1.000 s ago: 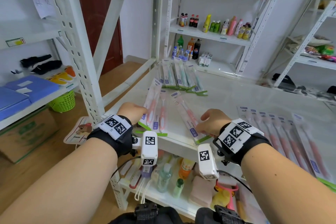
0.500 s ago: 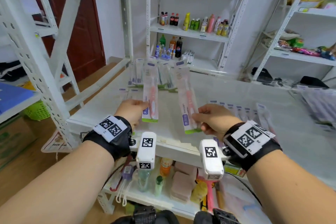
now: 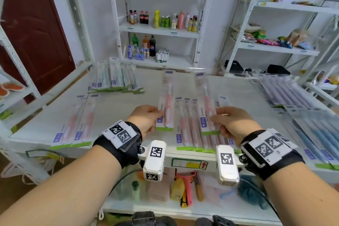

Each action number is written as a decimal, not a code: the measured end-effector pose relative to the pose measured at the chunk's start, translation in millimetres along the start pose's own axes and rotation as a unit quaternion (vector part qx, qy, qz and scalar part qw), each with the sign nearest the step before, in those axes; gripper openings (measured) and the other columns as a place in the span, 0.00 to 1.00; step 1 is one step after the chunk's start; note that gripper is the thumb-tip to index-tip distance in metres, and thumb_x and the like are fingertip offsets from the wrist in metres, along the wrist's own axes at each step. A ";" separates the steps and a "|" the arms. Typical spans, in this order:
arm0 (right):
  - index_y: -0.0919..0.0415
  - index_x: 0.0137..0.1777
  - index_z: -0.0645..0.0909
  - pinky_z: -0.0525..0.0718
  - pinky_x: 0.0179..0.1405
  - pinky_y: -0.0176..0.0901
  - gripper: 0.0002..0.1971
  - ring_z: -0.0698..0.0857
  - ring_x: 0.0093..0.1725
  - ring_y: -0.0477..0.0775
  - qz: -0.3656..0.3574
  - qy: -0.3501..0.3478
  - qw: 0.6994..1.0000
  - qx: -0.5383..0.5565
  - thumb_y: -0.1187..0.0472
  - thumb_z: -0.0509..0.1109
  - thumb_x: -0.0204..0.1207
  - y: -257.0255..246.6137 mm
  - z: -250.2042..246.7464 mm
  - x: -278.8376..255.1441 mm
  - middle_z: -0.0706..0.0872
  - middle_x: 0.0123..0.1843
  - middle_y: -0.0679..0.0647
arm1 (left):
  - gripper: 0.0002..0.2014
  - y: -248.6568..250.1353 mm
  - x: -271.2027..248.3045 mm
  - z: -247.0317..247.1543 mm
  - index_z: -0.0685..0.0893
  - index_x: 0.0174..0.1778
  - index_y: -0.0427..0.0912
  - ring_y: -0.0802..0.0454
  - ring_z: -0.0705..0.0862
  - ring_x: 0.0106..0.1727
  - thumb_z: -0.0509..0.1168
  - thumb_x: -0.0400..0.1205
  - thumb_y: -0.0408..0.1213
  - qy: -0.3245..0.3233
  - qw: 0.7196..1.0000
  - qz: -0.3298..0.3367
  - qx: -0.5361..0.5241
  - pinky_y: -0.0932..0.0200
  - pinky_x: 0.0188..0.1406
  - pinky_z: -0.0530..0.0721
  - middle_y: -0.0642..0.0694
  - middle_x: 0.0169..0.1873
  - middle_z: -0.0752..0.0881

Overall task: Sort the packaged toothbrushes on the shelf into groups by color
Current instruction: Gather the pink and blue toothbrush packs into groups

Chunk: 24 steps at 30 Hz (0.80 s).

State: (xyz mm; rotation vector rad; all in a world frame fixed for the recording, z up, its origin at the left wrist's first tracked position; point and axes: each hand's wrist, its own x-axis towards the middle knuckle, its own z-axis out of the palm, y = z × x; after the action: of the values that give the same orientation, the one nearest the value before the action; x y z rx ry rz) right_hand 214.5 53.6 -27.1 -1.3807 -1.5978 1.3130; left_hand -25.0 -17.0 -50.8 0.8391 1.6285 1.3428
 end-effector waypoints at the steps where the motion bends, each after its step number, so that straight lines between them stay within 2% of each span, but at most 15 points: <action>1: 0.57 0.45 0.82 0.69 0.14 0.33 0.08 0.71 0.14 0.48 0.003 0.013 1.000 -0.003 0.66 0.76 0.68 2.4 -6.3 -0.1 0.82 0.20 0.52 | 0.07 1.4 -0.7 6.8 0.81 0.36 0.38 0.58 0.63 0.11 0.65 0.81 0.30 -0.012 1.000 -0.003 0.005 0.70 0.12 0.62 0.46 0.20 0.71; 4: 0.52 0.52 0.79 0.74 0.16 0.35 0.15 0.73 0.14 0.47 0.004 0.044 0.998 -0.041 0.66 0.76 0.68 7.3 -20.6 -3.4 0.86 0.24 0.52 | 0.07 5.1 -3.0 25.3 0.82 0.37 0.39 0.59 0.65 0.13 0.64 0.81 0.29 -0.047 0.999 -0.011 0.017 0.71 0.14 0.64 0.47 0.20 0.74; 8: 0.53 0.61 0.78 0.77 0.19 0.38 0.21 0.75 0.15 0.47 0.015 0.043 0.996 -0.077 0.66 0.75 0.69 12.3 -30.2 -6.5 0.87 0.34 0.57 | 0.06 9.5 -6.2 47.1 0.84 0.42 0.38 0.60 0.67 0.13 0.62 0.81 0.26 -0.088 0.995 -0.010 0.034 0.71 0.14 0.67 0.45 0.23 0.76; 12: 0.58 0.65 0.77 0.72 0.14 0.35 0.23 0.73 0.13 0.48 0.027 0.039 0.996 -0.078 0.68 0.74 0.70 16.4 -33.4 -8.3 0.84 0.29 0.57 | 0.08 12.1 -8.3 65.6 0.83 0.42 0.40 0.60 0.68 0.12 0.61 0.81 0.26 -0.113 0.992 0.006 0.060 0.69 0.13 0.69 0.53 0.15 0.77; 15: 0.60 0.66 0.76 0.69 0.12 0.32 0.23 0.72 0.12 0.46 0.032 0.038 0.995 -0.083 0.70 0.73 0.71 18.8 -35.5 -9.6 0.83 0.27 0.58 | 0.08 13.1 -8.5 75.6 0.83 0.47 0.41 0.59 0.70 0.13 0.61 0.81 0.26 -0.127 0.989 0.011 0.077 0.68 0.14 0.71 0.53 0.16 0.79; 20: 0.61 0.68 0.75 0.70 0.13 0.33 0.24 0.73 0.14 0.46 0.037 0.036 0.994 -0.097 0.68 0.74 0.71 21.8 -39.0 -10.4 0.83 0.27 0.57 | 0.11 12.9 -8.3 87.4 0.82 0.45 0.47 0.60 0.71 0.13 0.61 0.81 0.26 -0.142 0.985 0.013 0.097 0.68 0.14 0.71 0.54 0.12 0.79; 24: 0.60 0.69 0.74 0.71 0.13 0.33 0.25 0.75 0.15 0.47 0.040 0.032 0.993 -0.108 0.68 0.74 0.71 23.4 -39.7 -10.9 0.84 0.30 0.57 | 0.10 11.4 -7.6 93.6 0.84 0.49 0.44 0.60 0.71 0.13 0.60 0.80 0.26 -0.144 0.984 0.010 0.102 0.68 0.14 0.72 0.55 0.12 0.78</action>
State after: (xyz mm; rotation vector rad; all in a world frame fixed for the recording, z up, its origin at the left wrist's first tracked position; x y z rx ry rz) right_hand 261.0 52.7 -36.2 -1.6163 -1.6942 1.1547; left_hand 62.9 17.4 -44.7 1.1189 1.5464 1.0227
